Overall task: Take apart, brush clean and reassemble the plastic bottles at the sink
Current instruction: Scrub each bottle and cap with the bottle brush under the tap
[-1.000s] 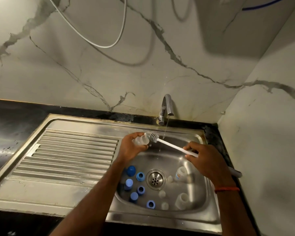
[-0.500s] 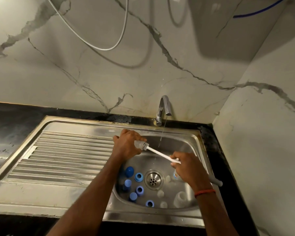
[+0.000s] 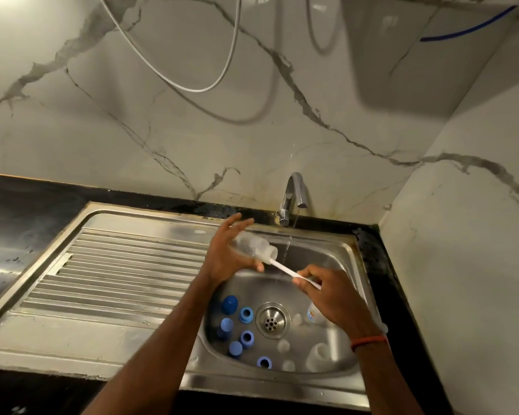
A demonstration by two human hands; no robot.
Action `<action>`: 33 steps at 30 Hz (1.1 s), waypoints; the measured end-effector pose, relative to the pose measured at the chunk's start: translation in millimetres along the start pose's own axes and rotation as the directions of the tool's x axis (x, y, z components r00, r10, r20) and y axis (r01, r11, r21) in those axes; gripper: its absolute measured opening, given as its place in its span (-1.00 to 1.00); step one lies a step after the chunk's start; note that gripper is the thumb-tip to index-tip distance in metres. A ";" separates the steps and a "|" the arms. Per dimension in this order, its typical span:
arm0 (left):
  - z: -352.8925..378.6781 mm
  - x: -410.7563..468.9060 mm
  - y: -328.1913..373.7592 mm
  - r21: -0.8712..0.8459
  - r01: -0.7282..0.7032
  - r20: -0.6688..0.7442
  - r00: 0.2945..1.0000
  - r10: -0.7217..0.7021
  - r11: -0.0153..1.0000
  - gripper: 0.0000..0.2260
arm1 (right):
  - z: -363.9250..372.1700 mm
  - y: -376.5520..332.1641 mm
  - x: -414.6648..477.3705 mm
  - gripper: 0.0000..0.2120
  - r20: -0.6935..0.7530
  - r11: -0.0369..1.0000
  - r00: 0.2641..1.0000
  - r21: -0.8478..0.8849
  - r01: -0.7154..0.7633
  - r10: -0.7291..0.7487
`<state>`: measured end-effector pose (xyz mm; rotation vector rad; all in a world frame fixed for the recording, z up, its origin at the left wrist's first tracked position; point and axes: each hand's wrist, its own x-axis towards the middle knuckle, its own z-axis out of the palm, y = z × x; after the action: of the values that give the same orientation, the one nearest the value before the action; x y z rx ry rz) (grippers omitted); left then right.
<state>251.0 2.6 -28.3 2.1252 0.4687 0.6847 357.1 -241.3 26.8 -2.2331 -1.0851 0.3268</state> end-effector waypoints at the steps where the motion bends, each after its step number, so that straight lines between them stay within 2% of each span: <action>1: -0.8 -0.7 0.4 -0.102 0.045 -0.081 0.995 -0.054 0.994 -0.10 | -0.8 -0.4 1.8 -0.93 -0.037 0.999 0.999 0.042 -0.005 0.007; 3: 0.1 -2.9 4.6 -0.379 0.118 -0.157 0.969 -0.190 0.918 -0.11 | -0.2 -2.2 4.5 -0.95 -0.082 0.997 0.997 0.072 0.007 -0.001; 4: 1.4 -3.6 7.8 -0.524 0.148 -0.145 0.955 -0.259 0.839 -0.13 | 0.8 -4.8 5.6 -0.96 -0.092 0.997 0.996 0.071 0.024 -0.018; 5: 3.4 -4.1 10.4 -0.663 0.174 -0.102 0.942 -0.319 0.728 -0.16 | 1.9 -7.6 5.6 -0.98 -0.104 0.997 0.994 0.060 0.049 -0.042; 7: 8.3 -7.0 13.4 -0.885 0.218 0.042 0.917 -0.397 0.410 -0.19 | 4.9 -10.9 6.7 -0.83 -0.130 0.996 0.987 -0.029 0.087 -0.090; 9: 11.1 -10.0 19.9 -0.963 0.252 0.187 0.878 -0.441 0.092 -0.25 | 7.1 -11.6 7.3 -0.63 -0.139 0.980 0.982 -0.169 0.107 -0.131; 10: 12.3 -9.6 24.0 -0.967 0.255 0.231 0.854 -0.466 -0.013 -0.28 | 7.9 -11.6 7.4 -0.60 -0.136 0.970 0.979 -0.210 0.121 -0.152; 13: 12.3 -4.1 33.9 -0.959 0.214 0.281 0.786 -0.552 -0.184 -0.26 | 11.0 -12.1 7.5 -0.69 -0.099 0.926 0.969 -0.330 0.184 -0.228; 15: 10.7 -0.2 39.3 -0.953 0.190 0.295 0.753 -0.588 -0.234 -0.23 | 14.4 -10.1 8.2 -0.74 -0.129 0.877 0.955 -0.443 0.186 -0.268; 20: 8.8 4.4 45.2 -0.955 0.181 0.293 0.691 -0.660 -0.234 -0.21 | 21.2 -12.0 9.0 -0.70 -0.213 0.760 0.898 -0.626 0.178 -0.385; 22: 5.5 5.3 49.4 -0.954 0.167 0.295 0.670 -0.681 -0.248 -0.21 | 21.2 -16.7 8.4 -0.71 -0.201 0.724 0.875 -0.655 0.214 -0.441; 24: 2.5 4.9 55.3 -0.959 0.136 0.275 0.647 -0.711 -0.247 -0.25 | 19.0 -22.9 8.3 -0.82 -0.149 0.743 0.886 -0.615 0.265 -0.439; 27: -0.1 2.8 62.9 -0.973 0.061 0.206 0.653 -0.729 -0.221 -0.33 | 9.5 -35.6 11.9 -0.87 -0.046 0.906 0.961 -0.350 0.239 -0.271; 29: -3.1 4.8 67.1 -0.971 0.010 0.176 0.708 -0.684 -0.240 -0.37 | 5.2 -35.6 18.4 -0.89 0.085 0.993 0.990 -0.010 0.117 -0.115; 31: -10.1 9.3 70.9 -0.970 -0.011 0.149 0.764 -0.628 -0.243 -0.39 | 2.9 -35.5 20.9 -0.89 0.170 0.938 0.981 0.346 0.024 -0.088; 33: -16.4 14.0 74.6 -0.972 -0.002 0.135 0.811 -0.569 -0.233 -0.39 | 2.1 -35.9 20.1 -0.86 0.155 0.870 0.984 0.493 -0.001 -0.086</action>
<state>258.4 -23.3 44.5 0.1857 0.3912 0.7458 346.6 -208.1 48.8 -1.7448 -1.0003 0.7066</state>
